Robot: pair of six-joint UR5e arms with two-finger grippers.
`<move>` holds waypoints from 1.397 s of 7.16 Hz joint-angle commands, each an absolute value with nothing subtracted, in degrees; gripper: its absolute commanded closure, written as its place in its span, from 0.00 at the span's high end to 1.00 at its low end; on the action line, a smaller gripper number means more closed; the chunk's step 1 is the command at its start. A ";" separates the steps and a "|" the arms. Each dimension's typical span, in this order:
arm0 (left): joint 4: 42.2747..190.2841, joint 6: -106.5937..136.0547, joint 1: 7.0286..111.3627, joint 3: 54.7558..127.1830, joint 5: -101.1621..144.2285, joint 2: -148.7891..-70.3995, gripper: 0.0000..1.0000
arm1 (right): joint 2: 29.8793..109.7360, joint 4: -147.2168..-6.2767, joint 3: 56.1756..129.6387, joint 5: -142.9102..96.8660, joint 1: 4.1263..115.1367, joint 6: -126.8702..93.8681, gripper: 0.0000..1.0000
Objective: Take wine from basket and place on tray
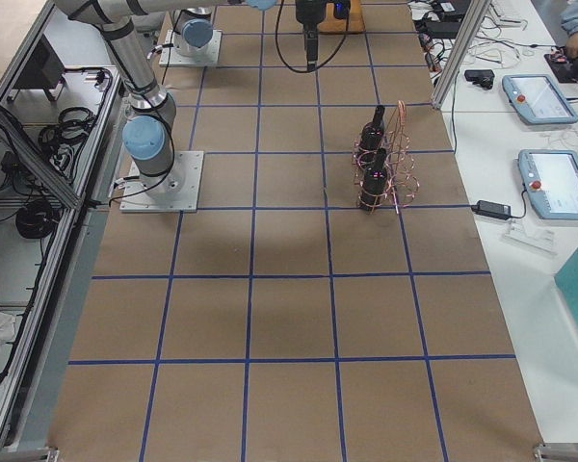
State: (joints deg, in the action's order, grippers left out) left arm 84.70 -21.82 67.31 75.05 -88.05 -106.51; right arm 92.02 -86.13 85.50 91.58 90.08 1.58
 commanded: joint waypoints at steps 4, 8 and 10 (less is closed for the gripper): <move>87.45 -4.31 86.20 80.76 -89.12 -95.99 1.00 | 92.02 -86.22 85.52 91.58 90.09 1.58 1.00; 90.26 -4.31 86.92 84.99 -89.03 -90.71 1.00 | 92.02 -86.83 85.61 91.58 90.09 1.58 1.00; 90.18 -4.31 86.92 86.48 -89.03 -89.74 1.00 | 92.02 -87.01 85.61 91.58 90.09 1.58 1.00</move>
